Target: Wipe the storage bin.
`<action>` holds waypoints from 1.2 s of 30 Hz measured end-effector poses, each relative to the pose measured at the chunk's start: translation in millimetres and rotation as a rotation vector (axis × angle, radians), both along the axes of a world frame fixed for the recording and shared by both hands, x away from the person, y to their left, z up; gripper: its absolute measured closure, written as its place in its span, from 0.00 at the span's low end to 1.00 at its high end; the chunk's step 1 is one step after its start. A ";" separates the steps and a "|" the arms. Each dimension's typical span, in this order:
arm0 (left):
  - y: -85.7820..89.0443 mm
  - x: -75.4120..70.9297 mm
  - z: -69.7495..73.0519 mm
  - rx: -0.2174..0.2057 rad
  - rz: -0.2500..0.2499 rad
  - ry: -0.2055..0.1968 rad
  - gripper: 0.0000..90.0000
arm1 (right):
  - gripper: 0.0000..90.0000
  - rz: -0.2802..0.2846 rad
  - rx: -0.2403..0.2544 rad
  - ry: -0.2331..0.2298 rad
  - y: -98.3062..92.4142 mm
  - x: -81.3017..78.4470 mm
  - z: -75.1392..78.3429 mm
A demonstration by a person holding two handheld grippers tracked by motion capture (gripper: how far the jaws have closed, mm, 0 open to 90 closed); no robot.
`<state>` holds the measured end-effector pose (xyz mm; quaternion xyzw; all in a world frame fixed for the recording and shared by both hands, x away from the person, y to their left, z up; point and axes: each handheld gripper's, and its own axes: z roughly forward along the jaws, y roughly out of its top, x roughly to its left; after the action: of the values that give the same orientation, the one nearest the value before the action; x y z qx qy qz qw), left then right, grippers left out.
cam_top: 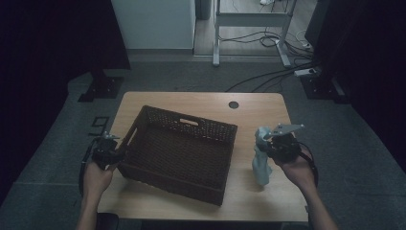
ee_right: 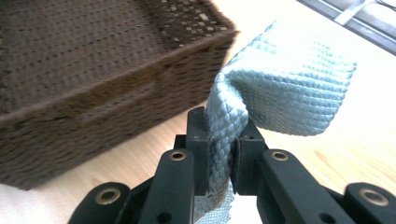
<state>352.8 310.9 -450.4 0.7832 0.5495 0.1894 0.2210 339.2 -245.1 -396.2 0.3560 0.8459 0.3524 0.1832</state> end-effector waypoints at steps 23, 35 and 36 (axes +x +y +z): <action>2.1 0.7 0.1 -0.017 -0.012 0.005 0.88 | 0.87 -0.155 -0.065 0.056 -37.7 30.0 -32.5; 8.2 0.7 0.1 -0.027 0.001 -0.023 0.66 | 0.77 -0.177 -0.062 0.120 -44.1 35.2 -63.0; 8.7 0.7 0.1 -0.027 0.002 -0.026 0.62 | 0.74 -0.179 -0.062 0.122 -44.5 35.1 -65.0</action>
<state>353.5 319.6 -450.4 0.7771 0.5498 0.1924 0.2386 374.3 -289.6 -461.3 0.4451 0.8308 0.2858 0.1731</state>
